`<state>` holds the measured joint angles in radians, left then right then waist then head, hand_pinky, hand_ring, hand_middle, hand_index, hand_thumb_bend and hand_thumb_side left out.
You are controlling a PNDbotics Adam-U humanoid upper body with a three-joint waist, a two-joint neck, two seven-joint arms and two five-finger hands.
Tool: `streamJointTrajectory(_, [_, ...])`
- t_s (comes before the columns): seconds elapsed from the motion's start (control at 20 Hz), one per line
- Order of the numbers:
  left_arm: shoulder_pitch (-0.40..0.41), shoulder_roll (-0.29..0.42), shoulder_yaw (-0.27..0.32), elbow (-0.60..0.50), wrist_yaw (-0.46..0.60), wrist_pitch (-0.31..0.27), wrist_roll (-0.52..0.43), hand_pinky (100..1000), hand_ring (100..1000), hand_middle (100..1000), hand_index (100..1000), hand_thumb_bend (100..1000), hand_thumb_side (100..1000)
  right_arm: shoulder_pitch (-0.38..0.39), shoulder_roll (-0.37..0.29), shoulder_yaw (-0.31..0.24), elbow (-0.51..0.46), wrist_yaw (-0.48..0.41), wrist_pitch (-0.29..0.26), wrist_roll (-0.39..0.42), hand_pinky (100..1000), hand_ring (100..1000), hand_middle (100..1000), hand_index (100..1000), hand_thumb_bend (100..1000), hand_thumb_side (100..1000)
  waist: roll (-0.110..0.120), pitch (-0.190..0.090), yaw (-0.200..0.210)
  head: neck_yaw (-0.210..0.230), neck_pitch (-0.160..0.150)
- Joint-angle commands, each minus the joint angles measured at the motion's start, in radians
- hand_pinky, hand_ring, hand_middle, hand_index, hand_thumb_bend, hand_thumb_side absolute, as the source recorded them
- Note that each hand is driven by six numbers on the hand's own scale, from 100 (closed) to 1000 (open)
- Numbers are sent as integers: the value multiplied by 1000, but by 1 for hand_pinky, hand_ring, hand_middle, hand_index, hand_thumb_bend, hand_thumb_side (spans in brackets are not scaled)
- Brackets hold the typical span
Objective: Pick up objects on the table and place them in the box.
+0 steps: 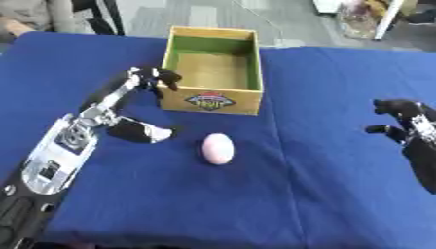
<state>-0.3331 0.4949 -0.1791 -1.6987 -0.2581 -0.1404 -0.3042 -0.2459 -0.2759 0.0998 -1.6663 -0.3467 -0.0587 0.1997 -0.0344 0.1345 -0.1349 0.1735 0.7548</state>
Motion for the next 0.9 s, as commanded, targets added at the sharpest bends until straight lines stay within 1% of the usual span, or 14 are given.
streamJointTrajectory(0.05, [-33,31,-14,29,-47,-23,-27,649,812,629,808,599,100,-7,-21,-7,-20,-4,1,-6,641,955,630,703,100,526,3,-16,-5,3,6])
streamJointTrajectory(0.25, [-52,36,-31,71,-109,-40,-46,653,805,621,800,611,100,-6,-22,-13,-22,-7,-2,-16,642,955,629,703,100,521,3,-19,-15,4,10])
streamJointTrajectory(0.3, [-57,38,-38,80,-122,-47,-55,653,797,614,813,613,100,-6,-23,-14,-22,-9,-2,-18,645,957,629,702,100,520,4,-20,-17,4,10])
streamJointTrajectory(0.45, [-71,42,-57,109,-155,-66,-79,656,789,609,798,614,100,-5,-24,-18,-24,-14,-4,-25,645,952,627,702,100,515,4,-22,-22,5,12])
streamJointTrajectory(0.65, [-103,41,-90,153,-188,-101,-107,656,782,604,791,620,100,-10,-26,-16,-38,-24,-7,-22,650,949,626,702,100,503,3,-25,-31,6,14])
streamJointTrajectory(0.9, [-148,28,-121,209,-230,-145,-122,657,772,600,782,657,100,-15,-30,-14,-61,-34,-11,-18,648,947,626,702,100,485,1,-27,-41,10,15])
